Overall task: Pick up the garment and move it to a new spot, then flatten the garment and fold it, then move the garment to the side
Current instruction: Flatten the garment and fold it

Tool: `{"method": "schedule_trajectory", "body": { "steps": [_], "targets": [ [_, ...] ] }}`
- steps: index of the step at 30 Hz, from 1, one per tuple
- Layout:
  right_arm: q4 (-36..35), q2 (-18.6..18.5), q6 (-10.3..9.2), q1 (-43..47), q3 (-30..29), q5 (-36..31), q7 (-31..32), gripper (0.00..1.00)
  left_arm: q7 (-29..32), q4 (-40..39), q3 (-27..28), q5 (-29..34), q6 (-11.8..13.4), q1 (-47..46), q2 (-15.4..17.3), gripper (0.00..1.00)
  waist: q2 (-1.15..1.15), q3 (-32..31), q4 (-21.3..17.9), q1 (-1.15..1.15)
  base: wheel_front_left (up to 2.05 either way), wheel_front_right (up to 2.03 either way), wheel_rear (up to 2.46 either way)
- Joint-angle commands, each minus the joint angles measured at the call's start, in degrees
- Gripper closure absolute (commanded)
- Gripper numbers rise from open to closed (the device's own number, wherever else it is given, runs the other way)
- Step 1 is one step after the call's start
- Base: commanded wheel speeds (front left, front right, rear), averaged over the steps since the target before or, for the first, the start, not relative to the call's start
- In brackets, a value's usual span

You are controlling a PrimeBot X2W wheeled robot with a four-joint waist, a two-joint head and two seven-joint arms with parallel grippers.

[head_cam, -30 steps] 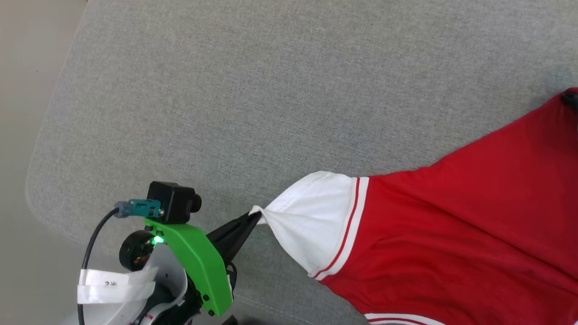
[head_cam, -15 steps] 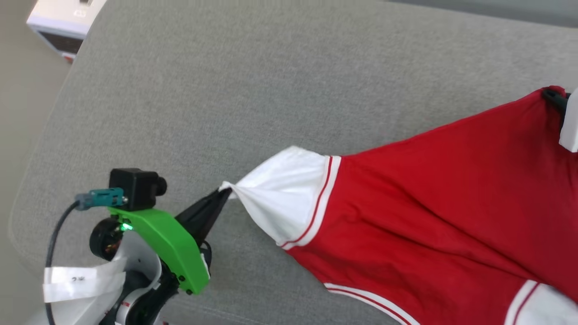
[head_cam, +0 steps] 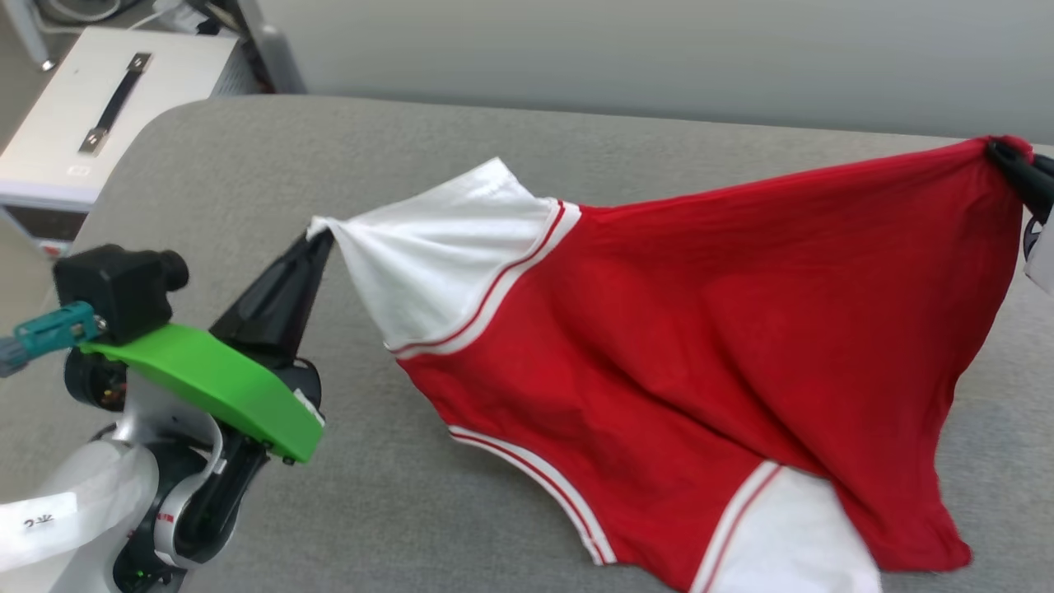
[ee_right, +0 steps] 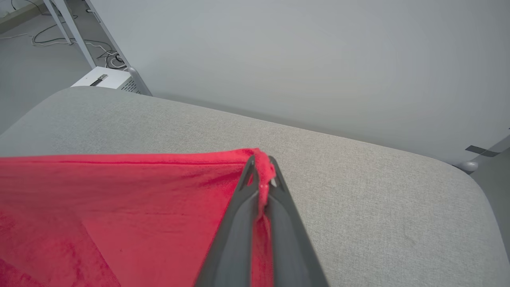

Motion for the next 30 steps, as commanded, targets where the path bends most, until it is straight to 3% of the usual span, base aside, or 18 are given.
{"method": "schedule_trajectory", "body": {
  "steps": [1, 19, 30],
  "targets": [
    [-1.0, -0.3, -0.03, 0.8, -0.6, 0.4, -0.7, 1.0, -0.8, -0.5, 0.5, 0.8, 0.2, -1.6, 0.2, 1.0, 0.0, -3.2, -3.8, 0.0, 0.0, 0.0, 0.0],
    [-16.3, 2.8, -0.03, 4.9, -9.4, -0.4, -0.5, 1.0, -8.4, -1.7, 6.1, 5.7, 3.6, -13.6, -4.4, 1.0, 0.0, -4.6, -6.7, 0.0, 0.0, 0.0, 0.0],
    [-20.2, 4.4, -0.03, 2.6, -13.1, -2.0, -2.4, 1.0, -9.8, -2.2, 8.2, 9.4, 4.9, -22.9, -4.6, 1.0, 0.0, -1.2, -7.3, 0.0, 0.0, 0.0, 0.0]
  ]
}}
